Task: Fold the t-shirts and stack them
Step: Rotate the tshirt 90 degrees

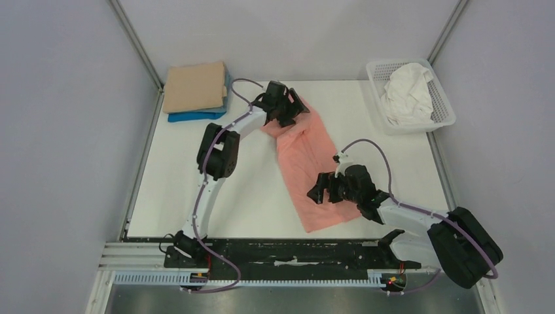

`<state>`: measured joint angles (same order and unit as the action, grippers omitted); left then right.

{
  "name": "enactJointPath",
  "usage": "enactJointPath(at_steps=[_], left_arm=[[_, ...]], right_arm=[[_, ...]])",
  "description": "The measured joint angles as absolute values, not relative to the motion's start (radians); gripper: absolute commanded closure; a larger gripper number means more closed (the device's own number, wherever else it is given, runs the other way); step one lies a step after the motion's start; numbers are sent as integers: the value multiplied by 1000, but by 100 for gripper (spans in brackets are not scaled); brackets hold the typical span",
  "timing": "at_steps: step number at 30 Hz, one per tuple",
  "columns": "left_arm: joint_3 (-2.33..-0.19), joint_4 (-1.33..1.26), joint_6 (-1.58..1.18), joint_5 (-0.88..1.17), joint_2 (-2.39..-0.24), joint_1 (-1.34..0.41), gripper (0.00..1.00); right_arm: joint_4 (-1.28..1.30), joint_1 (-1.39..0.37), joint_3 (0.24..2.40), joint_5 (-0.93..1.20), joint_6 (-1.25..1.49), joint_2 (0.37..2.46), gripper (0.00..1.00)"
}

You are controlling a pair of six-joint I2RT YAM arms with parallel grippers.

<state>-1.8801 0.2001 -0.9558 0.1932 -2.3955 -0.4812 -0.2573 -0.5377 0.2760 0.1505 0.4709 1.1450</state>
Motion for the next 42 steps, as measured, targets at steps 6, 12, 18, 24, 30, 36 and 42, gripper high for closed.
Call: enactJointPath(at_steps=[6,12,18,24,30,36,42], left_arm=[[-2308,282,-988,300,-2659,-470,14],[-2337,194,-1068,391,-2708,-443,14],[-2340,124,-1090,429,-2730,-424,14],[-2378,123,-1064,443,-2744,-423,14],[-2328,248,-887,437,-2624,-456,14],[-1808,376,-665,282,-2018,-564,14],[-1216,314,-613,49,-1390,-765,14]], right_arm=[[-326,-684,332,348,437,1272,2],[-371,-748,347,437,402,1324,2],[-318,-772,354,433,362,1290,2],[-255,-773,354,322,329,1098,2],[-190,-774,340,93,395,860,2],[28,-773,319,-89,508,728,2],[279,-774,315,-52,562,724,1]])
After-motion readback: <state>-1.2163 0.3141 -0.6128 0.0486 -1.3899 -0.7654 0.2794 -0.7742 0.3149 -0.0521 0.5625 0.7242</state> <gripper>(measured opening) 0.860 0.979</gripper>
